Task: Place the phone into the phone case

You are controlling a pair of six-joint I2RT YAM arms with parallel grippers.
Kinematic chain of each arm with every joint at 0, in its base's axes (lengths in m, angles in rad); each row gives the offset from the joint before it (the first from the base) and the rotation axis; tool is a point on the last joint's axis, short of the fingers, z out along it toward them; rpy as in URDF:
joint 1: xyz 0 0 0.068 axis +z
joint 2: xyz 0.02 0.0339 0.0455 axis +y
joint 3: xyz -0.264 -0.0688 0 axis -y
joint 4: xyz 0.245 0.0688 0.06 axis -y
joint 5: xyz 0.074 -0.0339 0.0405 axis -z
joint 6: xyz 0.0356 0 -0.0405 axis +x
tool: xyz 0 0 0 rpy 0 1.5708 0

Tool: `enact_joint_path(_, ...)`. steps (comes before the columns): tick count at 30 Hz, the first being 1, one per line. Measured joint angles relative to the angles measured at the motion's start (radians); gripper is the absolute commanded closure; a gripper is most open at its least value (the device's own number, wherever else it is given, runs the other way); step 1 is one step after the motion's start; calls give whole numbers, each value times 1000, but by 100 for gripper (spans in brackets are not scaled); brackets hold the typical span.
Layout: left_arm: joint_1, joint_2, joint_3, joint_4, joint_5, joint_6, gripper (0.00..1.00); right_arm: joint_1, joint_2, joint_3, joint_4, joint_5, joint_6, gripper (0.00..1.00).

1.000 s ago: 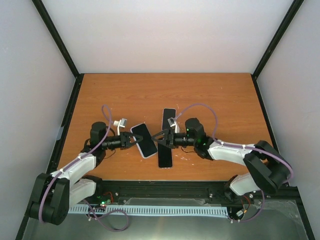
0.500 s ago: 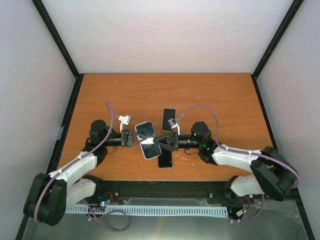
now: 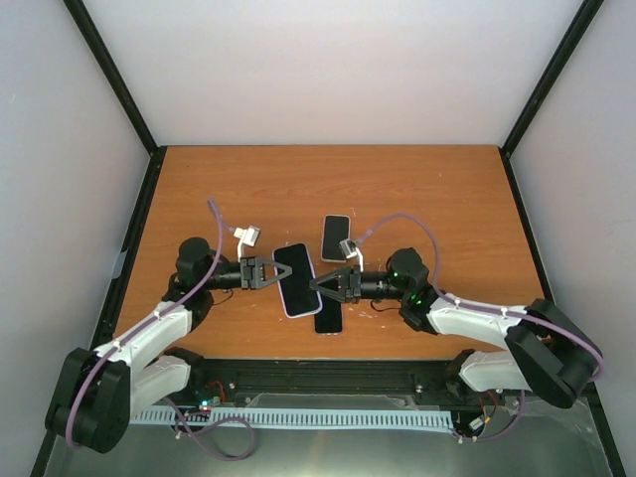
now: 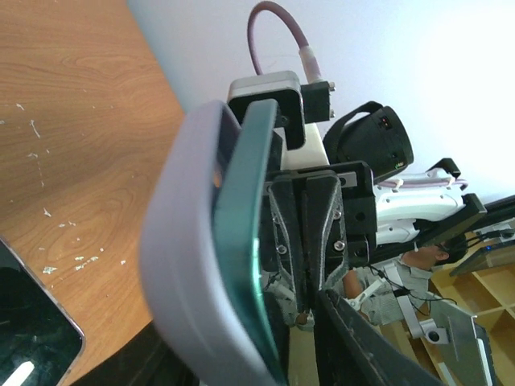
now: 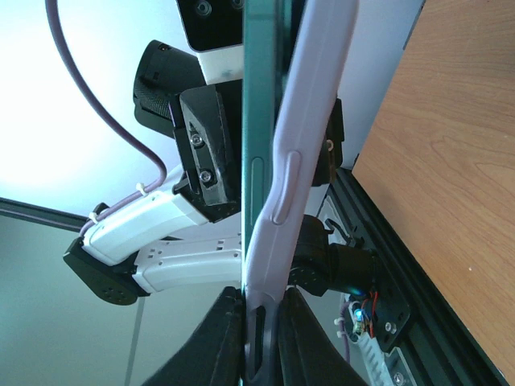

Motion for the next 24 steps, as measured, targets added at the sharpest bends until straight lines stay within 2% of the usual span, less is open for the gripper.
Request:
enact_joint_path(2,0,-3,0,-6,-12,0,63,2,-23,0,-34,11,-15,97)
enact_joint_path(5,0,-11,3,-13,-24,0,76,4,-55,2,-96,28,-43,96)
enact_joint_path(9,0,-19,5,-27,-32,-8,84,13,-89,15,-181,51,-97,84)
enact_joint_path(15,-3,-48,8,-26,-16,-7,87,20,-139,34,-314,87,-163,67)
enact_joint_path(24,-11,-68,9,-25,34,16,86,20,-155,129,-417,105,-216,56)
